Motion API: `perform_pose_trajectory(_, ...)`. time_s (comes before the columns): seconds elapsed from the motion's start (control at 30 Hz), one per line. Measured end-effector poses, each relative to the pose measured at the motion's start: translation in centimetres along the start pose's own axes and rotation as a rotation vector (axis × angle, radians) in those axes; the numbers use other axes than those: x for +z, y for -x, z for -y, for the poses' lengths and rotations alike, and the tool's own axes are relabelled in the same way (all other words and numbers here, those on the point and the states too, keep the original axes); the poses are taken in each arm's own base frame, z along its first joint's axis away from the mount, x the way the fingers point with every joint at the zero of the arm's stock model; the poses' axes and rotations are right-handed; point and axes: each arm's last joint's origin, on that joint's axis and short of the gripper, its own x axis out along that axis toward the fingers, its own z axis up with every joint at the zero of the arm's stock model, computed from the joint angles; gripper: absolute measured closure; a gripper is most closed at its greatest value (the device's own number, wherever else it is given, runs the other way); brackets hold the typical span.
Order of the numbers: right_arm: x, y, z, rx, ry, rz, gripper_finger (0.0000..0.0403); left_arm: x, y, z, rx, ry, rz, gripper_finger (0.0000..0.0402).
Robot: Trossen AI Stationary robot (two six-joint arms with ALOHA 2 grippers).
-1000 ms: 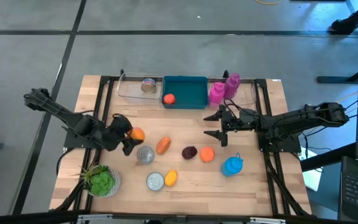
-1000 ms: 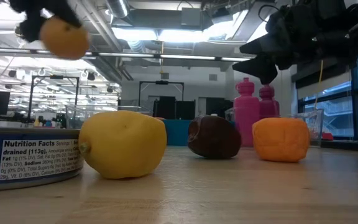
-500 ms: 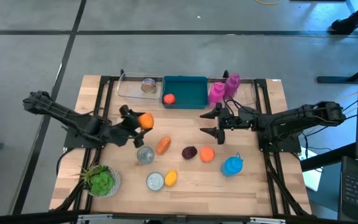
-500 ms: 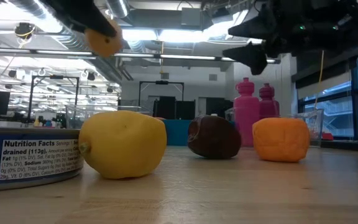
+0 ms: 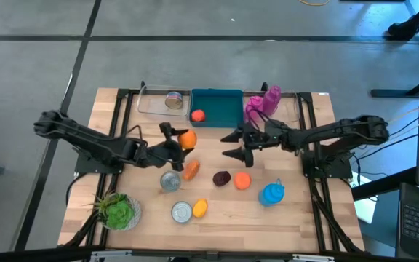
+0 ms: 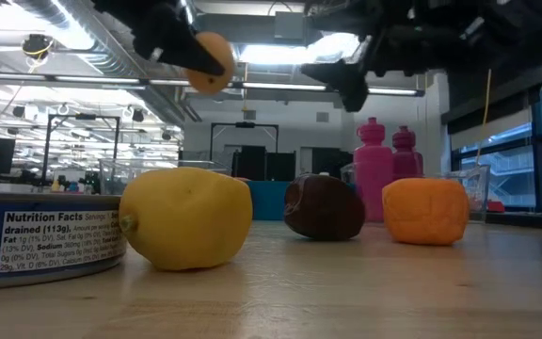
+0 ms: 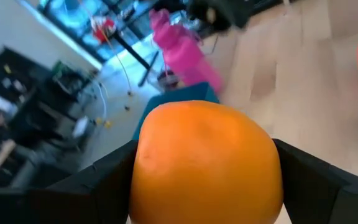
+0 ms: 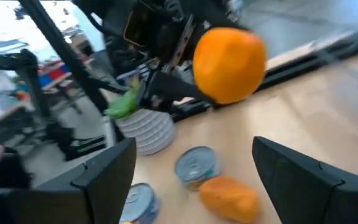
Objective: Pick & Place Food Item
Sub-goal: Put the left orange into the blue bin
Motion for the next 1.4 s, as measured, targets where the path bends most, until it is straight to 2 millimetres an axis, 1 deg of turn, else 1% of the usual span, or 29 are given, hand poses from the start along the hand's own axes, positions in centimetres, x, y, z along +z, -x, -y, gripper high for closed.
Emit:
perform_pose_trajectory(0.2,0.3,-2.2,2.1,0.079,-0.139,-0.061,0.0085,0.7,-0.9,0.8,0.017,-0.095,0.051,0.0096)
perform_pose_trajectory(0.3,0.4,-2.9,3.3,0.097,-0.187,-0.081,0.0085,0.8,-1.1,1.0,0.024,-0.115,0.066,0.0096)
perform_pose_trajectory(0.43,0.3,-3.6,4.8,0.089,-0.215,-0.078,0.0085,1.2,-1.1,1.0,-0.006,-0.11,0.104,0.0096)
perform_pose_trajectory(0.6,0.4,-4.6,5.9,0.139,-0.221,-0.032,0.0085,1.5,-1.0,1.0,-0.034,-0.103,0.143,0.0096)
perform_pose_trajectory(0.77,1.2,-5.6,6.0,0.219,-0.199,0.022,0.0085,1.5,-1.0,0.9,-0.031,-0.102,0.143,0.0096)
perform_pose_trajectory(0.9,1.3,-6.5,6.2,0.236,-0.195,0.015,0.0085,1.6,-1.0,0.9,-0.027,-0.09,0.157,0.0096)
perform_pose_trajectory(1.17,1.8,-8.4,5.9,0.312,-0.177,-0.007,0.0084,1.6,-1.1,0.6,-0.007,-0.105,0.157,0.0096)
perform_pose_trajectory(1.4,2.4,-8.6,5.5,0.338,-0.165,0.022,0.0084,1.7,-1.2,0.4,0.004,-0.106,0.162,0.0096)
